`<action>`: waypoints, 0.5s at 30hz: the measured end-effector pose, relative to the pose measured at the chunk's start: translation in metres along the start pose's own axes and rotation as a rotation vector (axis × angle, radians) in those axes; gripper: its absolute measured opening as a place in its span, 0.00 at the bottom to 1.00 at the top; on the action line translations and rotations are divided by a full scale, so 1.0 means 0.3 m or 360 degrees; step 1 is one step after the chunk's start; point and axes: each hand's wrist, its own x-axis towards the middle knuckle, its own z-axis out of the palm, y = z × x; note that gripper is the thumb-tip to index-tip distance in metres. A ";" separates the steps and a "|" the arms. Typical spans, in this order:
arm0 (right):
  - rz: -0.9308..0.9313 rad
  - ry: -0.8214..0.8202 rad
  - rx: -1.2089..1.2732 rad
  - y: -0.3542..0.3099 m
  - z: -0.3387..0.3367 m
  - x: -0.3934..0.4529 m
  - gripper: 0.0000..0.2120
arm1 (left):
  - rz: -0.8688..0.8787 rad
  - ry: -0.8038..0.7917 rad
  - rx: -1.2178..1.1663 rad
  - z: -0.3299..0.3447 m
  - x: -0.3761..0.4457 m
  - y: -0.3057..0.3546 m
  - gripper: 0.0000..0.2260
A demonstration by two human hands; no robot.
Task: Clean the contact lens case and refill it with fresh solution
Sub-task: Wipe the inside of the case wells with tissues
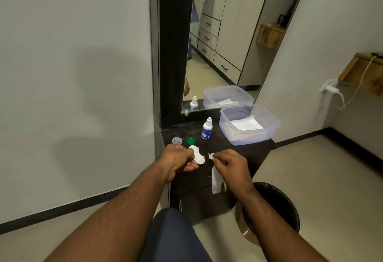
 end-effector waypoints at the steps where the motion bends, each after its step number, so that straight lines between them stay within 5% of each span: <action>1: 0.0015 -0.0006 0.0121 -0.007 -0.008 0.001 0.08 | 0.0003 -0.0019 -0.0001 -0.004 0.000 -0.001 0.05; 15: 0.0065 -0.0074 0.0277 -0.034 0.056 -0.023 0.07 | 0.0016 -0.0100 -0.0031 -0.019 -0.001 -0.008 0.06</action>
